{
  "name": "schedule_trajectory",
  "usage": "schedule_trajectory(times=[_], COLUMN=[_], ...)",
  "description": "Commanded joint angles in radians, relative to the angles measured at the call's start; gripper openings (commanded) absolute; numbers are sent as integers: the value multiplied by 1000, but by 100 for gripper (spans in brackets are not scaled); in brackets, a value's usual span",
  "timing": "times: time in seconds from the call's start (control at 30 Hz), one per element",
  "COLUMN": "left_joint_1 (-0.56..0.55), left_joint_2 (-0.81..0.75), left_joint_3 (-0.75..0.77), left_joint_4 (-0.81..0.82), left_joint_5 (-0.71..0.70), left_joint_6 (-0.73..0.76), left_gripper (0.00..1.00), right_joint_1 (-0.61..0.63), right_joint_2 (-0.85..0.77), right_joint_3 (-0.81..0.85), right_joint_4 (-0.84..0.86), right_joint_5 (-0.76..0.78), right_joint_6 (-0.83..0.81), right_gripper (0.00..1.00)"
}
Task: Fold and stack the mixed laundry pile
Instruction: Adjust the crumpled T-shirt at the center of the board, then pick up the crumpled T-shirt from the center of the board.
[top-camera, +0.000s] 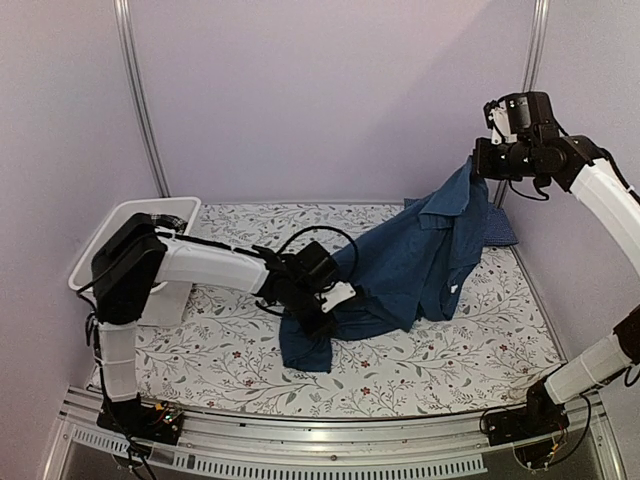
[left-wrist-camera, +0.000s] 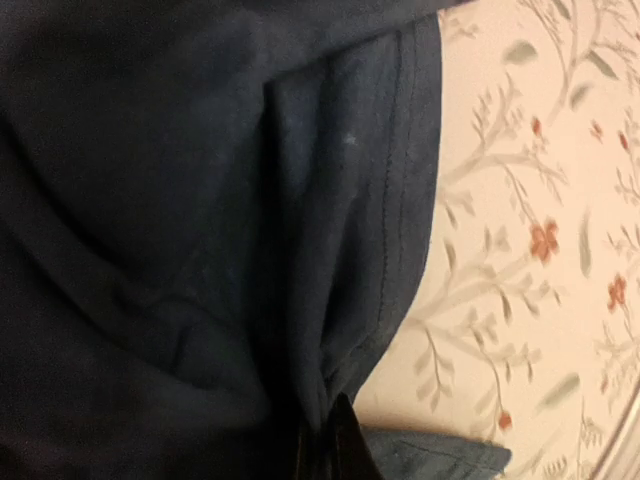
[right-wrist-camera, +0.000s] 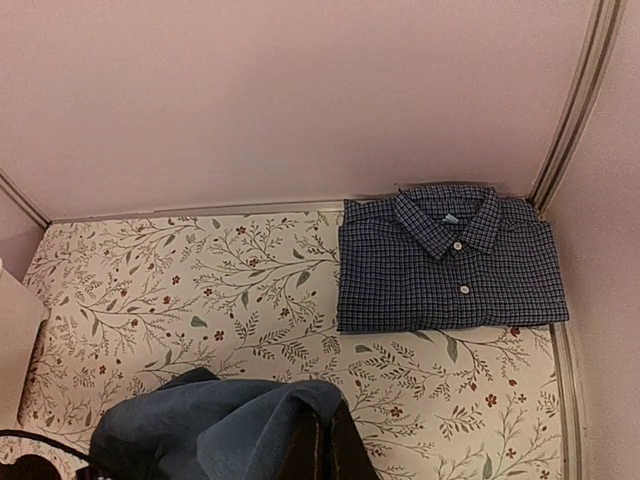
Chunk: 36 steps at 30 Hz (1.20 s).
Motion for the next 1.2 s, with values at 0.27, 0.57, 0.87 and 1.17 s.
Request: schedule_trajectory(times=[0.27,0.57,0.87,1.17], left_joint_1=[427,181,51,-45], left_joint_2=[-367,-546,-605,-452], left_joint_3=[-353,-451,-500,-346], left_joint_4=[-67,96,-67,-382], left_joint_5=[97,56,167,22], left_joint_6=[-178,-79,-151,-248], left_gripper=[28,70,64,61], right_joint_1=[-54,-53,-53,-54], right_joint_2=[-133,-50,11,73], right_joint_3=[-394,-447,-460,-442], right_joint_4=[58,94,90,79], right_joint_5=[-140,-249,-315,-343], right_joint_6=[29,17,-14,-26], right_gripper=[0,0,0,0])
